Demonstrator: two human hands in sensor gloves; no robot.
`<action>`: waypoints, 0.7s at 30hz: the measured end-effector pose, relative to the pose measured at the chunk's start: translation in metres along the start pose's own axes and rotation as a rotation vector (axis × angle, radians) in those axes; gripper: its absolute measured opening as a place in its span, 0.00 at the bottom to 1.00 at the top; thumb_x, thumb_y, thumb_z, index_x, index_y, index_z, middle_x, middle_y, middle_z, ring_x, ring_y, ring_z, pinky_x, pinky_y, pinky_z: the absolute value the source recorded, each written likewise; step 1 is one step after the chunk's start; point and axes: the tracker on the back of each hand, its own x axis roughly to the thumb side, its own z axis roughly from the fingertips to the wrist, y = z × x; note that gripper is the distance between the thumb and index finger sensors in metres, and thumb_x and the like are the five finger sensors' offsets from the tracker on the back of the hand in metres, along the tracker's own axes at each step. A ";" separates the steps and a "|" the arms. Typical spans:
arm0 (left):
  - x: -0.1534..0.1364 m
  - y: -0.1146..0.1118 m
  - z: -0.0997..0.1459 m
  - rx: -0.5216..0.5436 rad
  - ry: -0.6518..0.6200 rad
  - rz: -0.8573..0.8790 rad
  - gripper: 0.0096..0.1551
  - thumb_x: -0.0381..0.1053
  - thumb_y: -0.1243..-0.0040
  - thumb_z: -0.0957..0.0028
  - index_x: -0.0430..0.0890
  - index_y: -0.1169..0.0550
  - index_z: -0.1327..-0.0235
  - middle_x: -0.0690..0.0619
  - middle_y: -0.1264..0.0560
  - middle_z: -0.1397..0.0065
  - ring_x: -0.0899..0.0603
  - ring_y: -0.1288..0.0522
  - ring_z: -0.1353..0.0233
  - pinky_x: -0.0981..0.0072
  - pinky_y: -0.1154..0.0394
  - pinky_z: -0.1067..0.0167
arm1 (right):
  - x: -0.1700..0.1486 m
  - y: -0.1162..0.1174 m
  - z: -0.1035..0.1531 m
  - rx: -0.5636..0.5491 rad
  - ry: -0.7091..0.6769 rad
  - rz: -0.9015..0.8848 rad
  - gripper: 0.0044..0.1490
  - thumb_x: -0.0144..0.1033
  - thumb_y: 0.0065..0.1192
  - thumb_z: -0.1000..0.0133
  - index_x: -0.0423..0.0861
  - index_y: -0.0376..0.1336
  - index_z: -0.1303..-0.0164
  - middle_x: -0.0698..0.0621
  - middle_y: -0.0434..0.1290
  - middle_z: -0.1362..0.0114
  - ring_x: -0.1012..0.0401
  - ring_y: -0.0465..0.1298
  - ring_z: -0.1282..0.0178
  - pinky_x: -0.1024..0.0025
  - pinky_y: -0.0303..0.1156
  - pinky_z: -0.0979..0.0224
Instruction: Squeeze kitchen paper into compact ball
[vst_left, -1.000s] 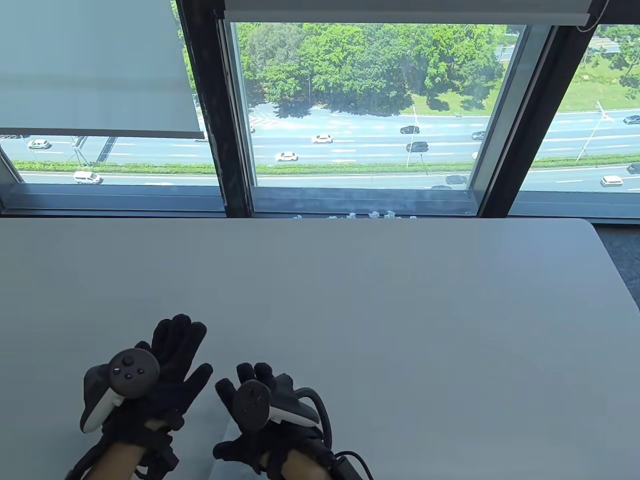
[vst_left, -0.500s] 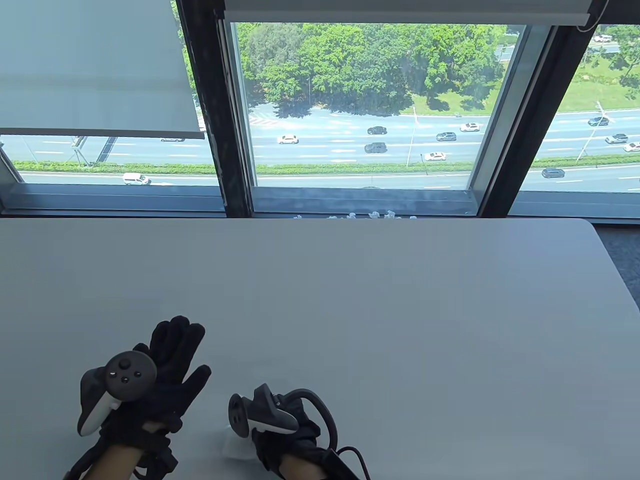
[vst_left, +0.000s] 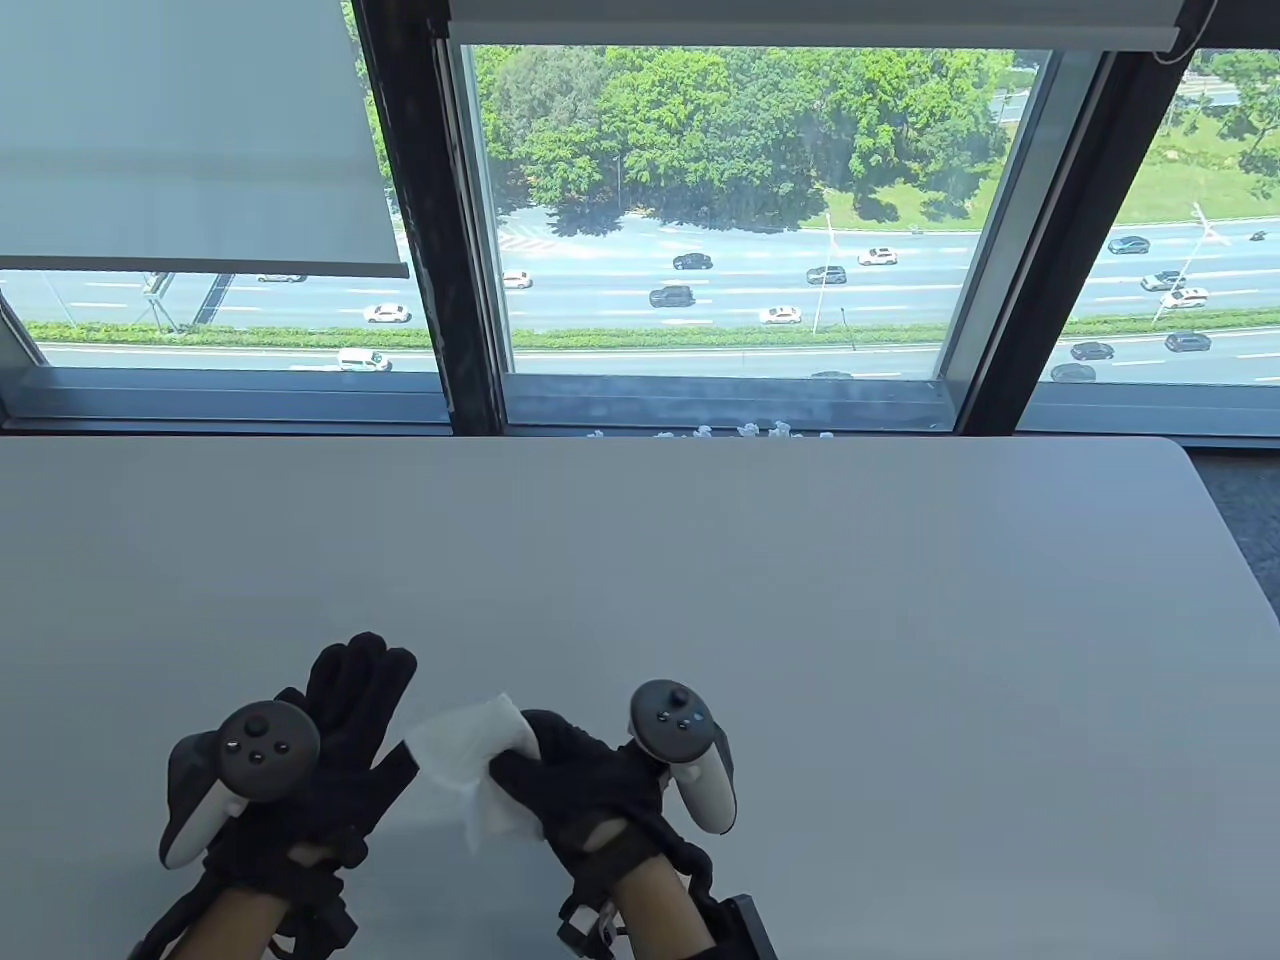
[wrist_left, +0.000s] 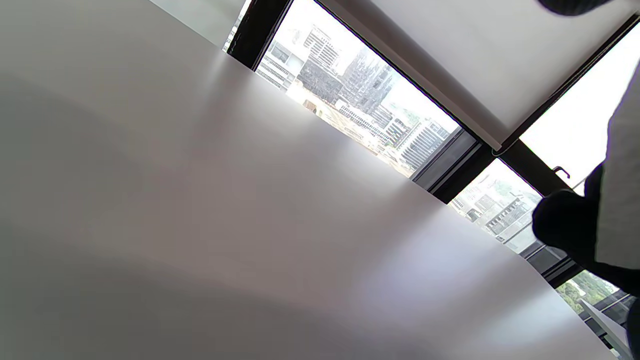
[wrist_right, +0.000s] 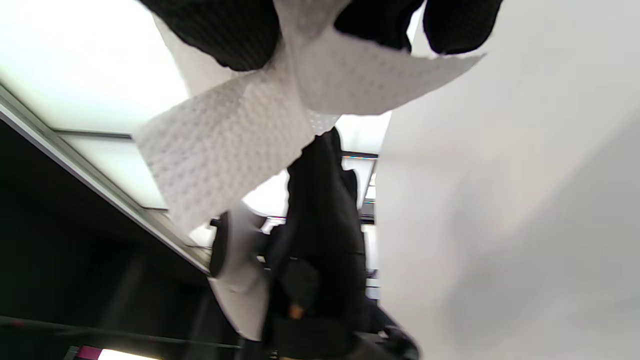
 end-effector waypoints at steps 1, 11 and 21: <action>0.002 -0.001 0.001 -0.003 -0.018 -0.001 0.47 0.85 0.56 0.52 0.89 0.64 0.26 0.83 0.75 0.11 0.61 0.78 0.08 0.48 0.77 0.13 | 0.000 0.000 0.001 -0.006 -0.001 0.001 0.24 0.50 0.55 0.35 0.62 0.56 0.29 0.58 0.64 0.28 0.63 0.72 0.33 0.50 0.61 0.17; 0.056 -0.025 0.022 -0.085 -0.364 -0.132 0.70 0.84 0.35 0.59 0.87 0.76 0.37 0.78 0.81 0.14 0.55 0.70 0.04 0.41 0.58 0.07 | -0.014 0.021 -0.007 0.143 0.083 -0.124 0.24 0.51 0.54 0.35 0.62 0.55 0.28 0.58 0.64 0.28 0.63 0.72 0.32 0.50 0.59 0.16; 0.052 -0.011 0.020 0.073 -0.239 -0.125 0.36 0.70 0.38 0.41 0.82 0.47 0.30 0.73 0.39 0.22 0.62 0.31 0.27 0.57 0.36 0.13 | -0.012 0.053 -0.008 0.267 0.102 -0.172 0.53 0.74 0.48 0.41 0.53 0.36 0.19 0.46 0.42 0.17 0.50 0.57 0.16 0.43 0.54 0.16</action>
